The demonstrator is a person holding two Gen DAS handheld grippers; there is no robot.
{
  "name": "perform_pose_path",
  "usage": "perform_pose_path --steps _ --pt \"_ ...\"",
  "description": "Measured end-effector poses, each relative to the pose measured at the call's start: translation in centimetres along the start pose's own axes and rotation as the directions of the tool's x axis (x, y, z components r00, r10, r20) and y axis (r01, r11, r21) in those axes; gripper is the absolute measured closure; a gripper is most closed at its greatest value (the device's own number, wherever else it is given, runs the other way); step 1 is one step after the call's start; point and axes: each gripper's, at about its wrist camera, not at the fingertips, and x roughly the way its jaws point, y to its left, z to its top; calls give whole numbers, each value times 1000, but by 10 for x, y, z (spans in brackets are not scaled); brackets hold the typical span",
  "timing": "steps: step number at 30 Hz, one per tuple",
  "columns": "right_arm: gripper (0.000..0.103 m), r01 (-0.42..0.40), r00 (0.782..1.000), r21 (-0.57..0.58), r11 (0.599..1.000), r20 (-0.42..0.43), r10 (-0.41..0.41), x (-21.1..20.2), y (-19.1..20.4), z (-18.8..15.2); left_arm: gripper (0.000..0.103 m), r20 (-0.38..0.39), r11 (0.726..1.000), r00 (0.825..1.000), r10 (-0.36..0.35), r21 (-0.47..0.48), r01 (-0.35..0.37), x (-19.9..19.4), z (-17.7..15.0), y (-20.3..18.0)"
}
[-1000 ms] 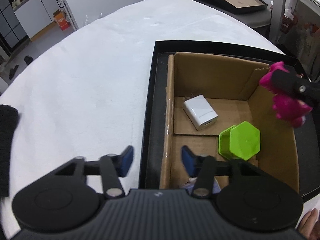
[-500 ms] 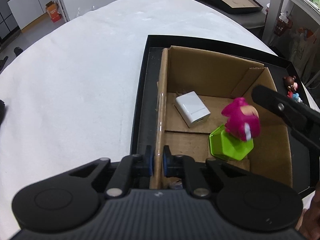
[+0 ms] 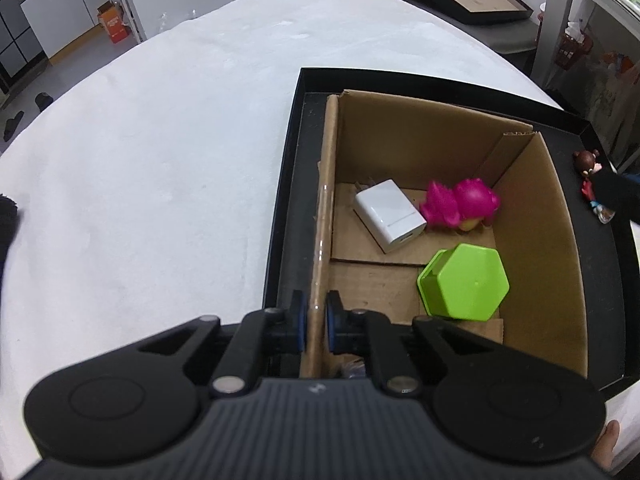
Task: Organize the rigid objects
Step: 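Carry the pink figure into the box and open the right gripper, then move the right gripper to the blue figure with mug and grasp it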
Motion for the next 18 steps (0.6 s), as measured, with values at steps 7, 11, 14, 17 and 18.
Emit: perform_pose_path --steps 7,11,14,17,18 --pt "35 93 995 -29 995 -20 -94 4 -33 -2 86 -47 998 998 52 30 -51 3 2 -9" --pt "35 175 984 -1 985 -46 -175 13 -59 -3 53 -57 995 993 99 20 -98 1 3 -9" --pt "35 224 974 28 974 -47 -223 16 -76 -4 37 -41 992 992 121 22 -120 -5 6 -13" --pt "35 243 970 62 968 -22 -242 16 -93 -6 30 -21 988 989 148 44 -147 -8 11 -20" --pt "35 254 967 69 965 -15 -254 17 -98 -6 29 -16 986 987 161 53 -160 -9 12 -22"
